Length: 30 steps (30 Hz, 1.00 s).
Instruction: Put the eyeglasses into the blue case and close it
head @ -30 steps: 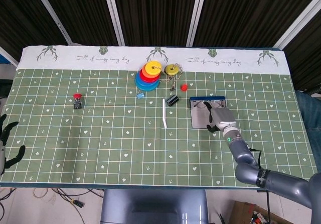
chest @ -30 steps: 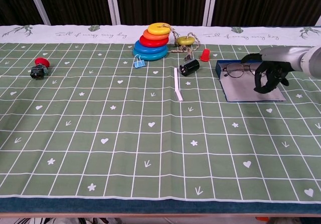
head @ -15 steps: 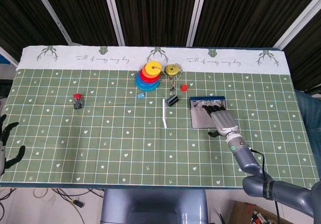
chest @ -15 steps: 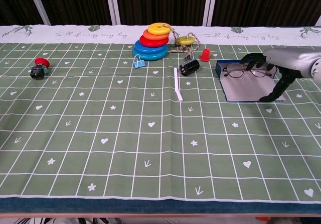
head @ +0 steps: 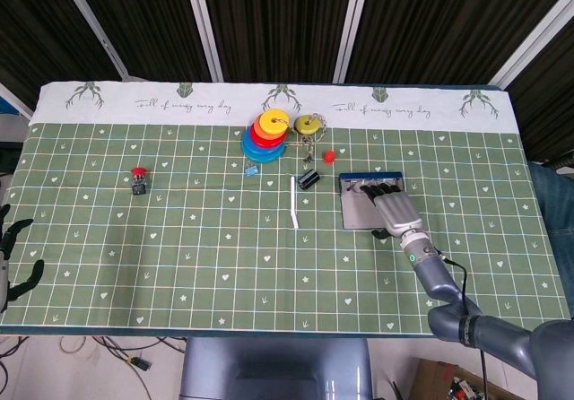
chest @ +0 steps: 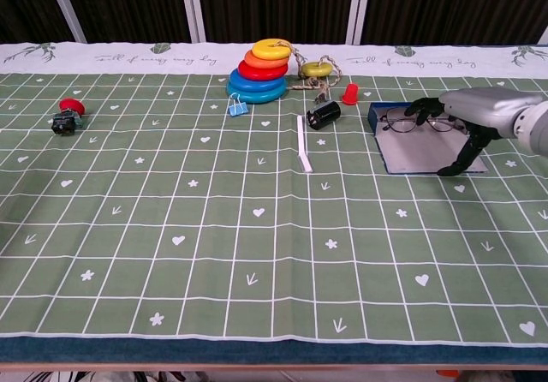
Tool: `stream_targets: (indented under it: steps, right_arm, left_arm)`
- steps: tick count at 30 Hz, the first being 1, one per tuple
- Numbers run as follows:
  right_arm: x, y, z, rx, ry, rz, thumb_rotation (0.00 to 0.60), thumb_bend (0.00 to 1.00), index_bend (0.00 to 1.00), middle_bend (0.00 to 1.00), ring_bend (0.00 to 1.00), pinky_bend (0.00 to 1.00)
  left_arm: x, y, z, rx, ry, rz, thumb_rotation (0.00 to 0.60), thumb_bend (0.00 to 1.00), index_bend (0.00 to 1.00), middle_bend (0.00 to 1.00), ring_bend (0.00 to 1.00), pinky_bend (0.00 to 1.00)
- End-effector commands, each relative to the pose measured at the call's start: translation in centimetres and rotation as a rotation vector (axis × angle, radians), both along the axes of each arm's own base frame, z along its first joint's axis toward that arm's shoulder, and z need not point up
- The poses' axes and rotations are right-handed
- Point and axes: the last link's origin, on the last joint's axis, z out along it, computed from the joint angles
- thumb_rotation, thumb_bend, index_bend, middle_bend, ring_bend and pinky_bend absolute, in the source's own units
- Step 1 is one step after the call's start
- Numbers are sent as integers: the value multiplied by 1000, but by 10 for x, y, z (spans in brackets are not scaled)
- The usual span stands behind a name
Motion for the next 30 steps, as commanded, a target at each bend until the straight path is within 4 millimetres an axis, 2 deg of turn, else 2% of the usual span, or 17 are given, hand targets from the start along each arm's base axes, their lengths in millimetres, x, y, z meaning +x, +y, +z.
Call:
stream_targets:
  steps: [1,13,30]
  right_arm:
    - [-4,1,-4,-2,-12,-7,600,261,158,230,172,201]
    - [-7,0,-7,-5,-28,-7,600,265,180,248,186,201]
    - [-10,-2,-9,-10,-44,-19,600,329,214,272,199,201]
  left_arm:
    - [0,0,0,1,0,1,600,342,204,0,0,0]
    - [0,0,0,4,3,1,600,342,205,0,0,0]
    - [0,0,0,5,5,1,600,342,206,0,0,0]
